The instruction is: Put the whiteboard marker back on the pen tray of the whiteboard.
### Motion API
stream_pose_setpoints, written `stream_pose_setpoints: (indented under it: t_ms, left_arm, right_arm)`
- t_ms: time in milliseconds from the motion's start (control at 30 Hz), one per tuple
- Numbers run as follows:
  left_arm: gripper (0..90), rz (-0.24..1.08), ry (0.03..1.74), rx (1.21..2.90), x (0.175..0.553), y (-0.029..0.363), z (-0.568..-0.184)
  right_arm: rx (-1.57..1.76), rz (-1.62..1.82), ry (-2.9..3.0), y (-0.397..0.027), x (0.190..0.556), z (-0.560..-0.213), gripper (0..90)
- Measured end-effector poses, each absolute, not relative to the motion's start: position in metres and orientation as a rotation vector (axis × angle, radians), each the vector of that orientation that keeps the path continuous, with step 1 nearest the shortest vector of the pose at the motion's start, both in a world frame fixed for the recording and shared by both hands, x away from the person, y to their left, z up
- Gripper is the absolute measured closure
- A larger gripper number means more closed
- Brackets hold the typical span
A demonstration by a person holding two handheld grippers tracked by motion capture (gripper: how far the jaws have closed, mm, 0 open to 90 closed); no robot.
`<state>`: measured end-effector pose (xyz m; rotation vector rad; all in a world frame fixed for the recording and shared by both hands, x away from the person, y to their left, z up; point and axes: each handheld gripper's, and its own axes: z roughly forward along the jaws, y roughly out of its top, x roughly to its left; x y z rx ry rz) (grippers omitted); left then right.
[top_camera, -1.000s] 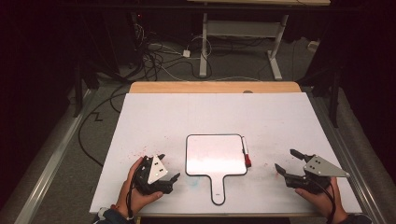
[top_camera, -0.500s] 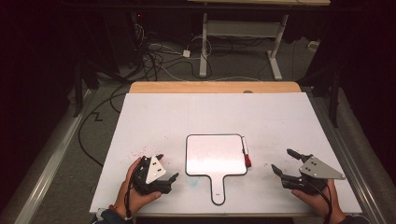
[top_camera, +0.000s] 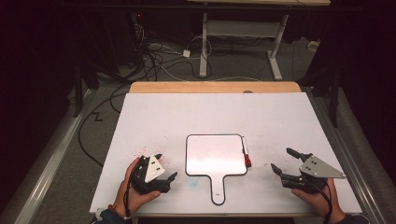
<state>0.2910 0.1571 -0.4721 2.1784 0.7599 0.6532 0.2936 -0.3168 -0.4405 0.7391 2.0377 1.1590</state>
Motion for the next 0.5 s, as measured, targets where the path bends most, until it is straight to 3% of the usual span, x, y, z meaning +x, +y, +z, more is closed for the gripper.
stream_pose_setpoints:
  t_ms: [500]
  left_arm:
    - [16.8,0.65,0.773,2.176,0.2925,0.1602,-0.4727]
  right_arm:
    - [0.725,1.141,2.047,-0.3144,0.2977,-0.4418,24.4]
